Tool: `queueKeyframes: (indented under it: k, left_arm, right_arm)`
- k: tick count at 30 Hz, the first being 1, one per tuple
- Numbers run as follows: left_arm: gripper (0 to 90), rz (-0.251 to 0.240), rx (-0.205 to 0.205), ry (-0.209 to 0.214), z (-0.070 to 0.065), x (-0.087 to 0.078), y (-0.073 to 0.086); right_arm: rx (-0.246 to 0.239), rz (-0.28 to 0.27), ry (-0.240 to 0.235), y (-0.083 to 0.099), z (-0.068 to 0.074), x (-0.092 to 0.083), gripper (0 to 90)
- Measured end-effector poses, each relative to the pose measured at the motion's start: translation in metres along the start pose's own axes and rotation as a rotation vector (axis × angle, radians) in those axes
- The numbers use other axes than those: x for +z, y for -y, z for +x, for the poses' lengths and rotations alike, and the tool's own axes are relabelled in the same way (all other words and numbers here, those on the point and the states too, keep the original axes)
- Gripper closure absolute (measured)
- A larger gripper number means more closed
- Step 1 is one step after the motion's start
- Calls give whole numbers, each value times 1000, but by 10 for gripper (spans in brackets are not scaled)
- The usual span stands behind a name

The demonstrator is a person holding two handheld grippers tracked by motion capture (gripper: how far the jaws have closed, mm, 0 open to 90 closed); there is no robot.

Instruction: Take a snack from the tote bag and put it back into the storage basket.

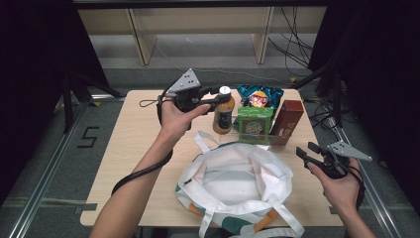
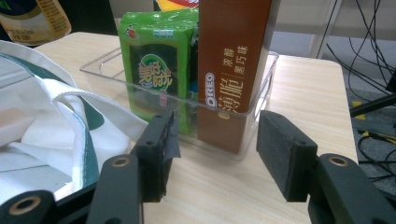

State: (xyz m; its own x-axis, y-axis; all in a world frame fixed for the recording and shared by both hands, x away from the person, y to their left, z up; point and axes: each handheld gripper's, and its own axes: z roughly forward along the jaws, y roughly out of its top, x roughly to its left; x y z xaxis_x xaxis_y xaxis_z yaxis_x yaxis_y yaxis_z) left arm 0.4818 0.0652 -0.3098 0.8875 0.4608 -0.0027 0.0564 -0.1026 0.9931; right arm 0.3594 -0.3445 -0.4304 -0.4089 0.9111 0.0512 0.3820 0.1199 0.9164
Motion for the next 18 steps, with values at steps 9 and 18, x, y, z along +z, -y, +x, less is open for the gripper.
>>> queueKeyframes:
  k: [9,18]
  left_arm:
    - [590,1,0,1,2,3,1]
    - [590,3,-4,4,3,6,2]
  right_arm:
    - [-19,-6,-6,0,-2,1,475]
    - [-17,-5,-5,0,-2,1,474]
